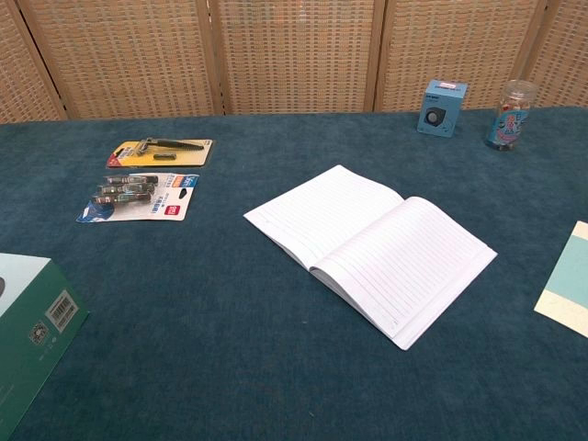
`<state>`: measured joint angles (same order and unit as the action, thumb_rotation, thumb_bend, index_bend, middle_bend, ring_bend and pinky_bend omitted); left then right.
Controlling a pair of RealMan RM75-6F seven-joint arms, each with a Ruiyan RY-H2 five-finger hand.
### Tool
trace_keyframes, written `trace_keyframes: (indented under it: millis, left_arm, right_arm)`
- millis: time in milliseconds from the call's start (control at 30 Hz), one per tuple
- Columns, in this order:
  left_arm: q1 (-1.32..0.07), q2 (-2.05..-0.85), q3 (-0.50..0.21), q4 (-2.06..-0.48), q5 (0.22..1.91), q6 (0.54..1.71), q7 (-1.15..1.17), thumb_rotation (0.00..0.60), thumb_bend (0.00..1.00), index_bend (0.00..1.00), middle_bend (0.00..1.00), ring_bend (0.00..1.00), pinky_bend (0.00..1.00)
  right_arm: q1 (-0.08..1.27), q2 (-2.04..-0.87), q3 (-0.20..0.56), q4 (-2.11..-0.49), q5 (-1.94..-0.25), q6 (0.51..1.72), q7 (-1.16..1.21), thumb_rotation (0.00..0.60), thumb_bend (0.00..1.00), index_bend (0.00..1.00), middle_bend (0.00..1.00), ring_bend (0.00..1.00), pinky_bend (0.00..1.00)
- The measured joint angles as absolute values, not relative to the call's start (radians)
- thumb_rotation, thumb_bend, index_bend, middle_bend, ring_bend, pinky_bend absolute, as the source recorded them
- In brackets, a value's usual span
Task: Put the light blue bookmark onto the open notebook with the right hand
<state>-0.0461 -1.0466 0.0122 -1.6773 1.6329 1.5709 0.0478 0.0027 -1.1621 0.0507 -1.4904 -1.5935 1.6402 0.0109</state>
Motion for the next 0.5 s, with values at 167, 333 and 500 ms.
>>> trace_keyframes:
  millis: [167, 333, 500]
  left_arm:
    - [-0.046, -1.043, 0.014, -1.676, 1.635, 1.568, 0.041, 0.6, 0.0, 0.0, 0.0, 0.0, 0.0]
    - [-0.05, -1.043, 0.016, -1.677, 1.634, 1.558, 0.042, 0.6, 0.0, 0.0, 0.0, 0.0, 0.0]
    - [-0.06, -1.043, 0.008, -1.689, 1.622, 1.543, 0.047, 0.6, 0.0, 0.0, 0.0, 0.0, 0.0]
  right_arm:
    - [0.005, -1.161, 0.049, -1.49, -1.6, 1.637, 0.038, 0.6, 0.0, 0.0, 0.0, 0.0, 0.03]
    - [0.01, -1.16, 0.045, -1.48, -1.608, 1.631, 0.066, 0.6, 0.0, 0.0, 0.0, 0.0, 0.03]
    - [0.033, -1.152, 0.05, -1.469, -1.618, 1.609, 0.131, 0.6, 0.21, 0.0, 0.0, 0.0, 0.03]
